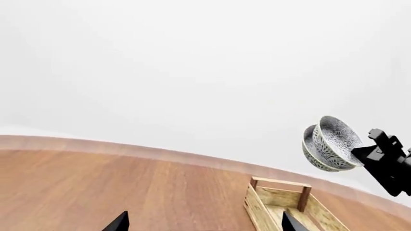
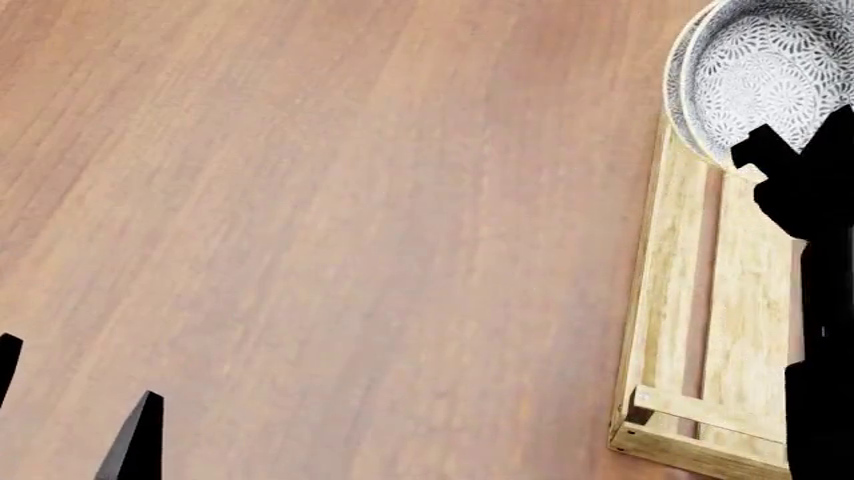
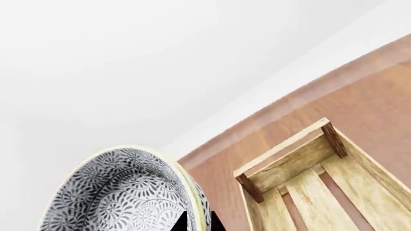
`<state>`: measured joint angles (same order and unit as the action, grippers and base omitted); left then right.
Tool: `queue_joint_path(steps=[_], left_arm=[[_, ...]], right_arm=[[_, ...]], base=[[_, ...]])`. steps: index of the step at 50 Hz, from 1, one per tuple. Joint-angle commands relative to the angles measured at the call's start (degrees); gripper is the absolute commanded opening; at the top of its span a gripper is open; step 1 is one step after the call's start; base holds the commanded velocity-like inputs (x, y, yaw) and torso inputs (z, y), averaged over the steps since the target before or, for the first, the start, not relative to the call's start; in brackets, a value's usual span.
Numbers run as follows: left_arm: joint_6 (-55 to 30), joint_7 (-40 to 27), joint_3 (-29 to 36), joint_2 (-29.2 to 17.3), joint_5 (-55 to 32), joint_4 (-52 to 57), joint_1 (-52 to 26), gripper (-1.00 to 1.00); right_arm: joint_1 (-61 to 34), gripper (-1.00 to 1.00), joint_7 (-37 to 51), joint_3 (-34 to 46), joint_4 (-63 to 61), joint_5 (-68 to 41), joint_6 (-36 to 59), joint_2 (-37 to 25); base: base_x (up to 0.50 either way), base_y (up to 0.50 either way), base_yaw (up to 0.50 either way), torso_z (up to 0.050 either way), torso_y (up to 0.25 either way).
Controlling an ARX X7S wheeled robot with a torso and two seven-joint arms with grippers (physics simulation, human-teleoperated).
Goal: Stack the right bowl on the left bowl and place them in the tray.
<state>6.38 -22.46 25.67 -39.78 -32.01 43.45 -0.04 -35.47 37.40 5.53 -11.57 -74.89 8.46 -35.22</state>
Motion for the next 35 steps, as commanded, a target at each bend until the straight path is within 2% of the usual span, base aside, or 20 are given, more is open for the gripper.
queue_joint_path(steps=[1,10,35], left_arm=[[-0.1,-0.6,-0.1,-0.1,-0.1,0.3,0.2,1.0],[0.3,-0.5,-0.2,-0.1,-0.1,0.0,0.3,1.0],[0.6,-0.9,-0.6,-0.3,-0.7,-0.1,0.4,1.0]], right_arm=[[-1.0,-1.0,2.1,-2.7,4.1,-1.7,-1.1,1.9],[-2.8,-1.0,5.2,-2.9,7.2,-3.9,0.0,3.0],[-7.3,-1.0,6.8,-2.0,16.5,-3.3,-0.8,6.7]], base=[[0.0,0.0,0.0,0.0,0.0],[0.0,0.0,0.0,0.0,0.001],[0.0,0.0,0.0,0.0,0.001]])
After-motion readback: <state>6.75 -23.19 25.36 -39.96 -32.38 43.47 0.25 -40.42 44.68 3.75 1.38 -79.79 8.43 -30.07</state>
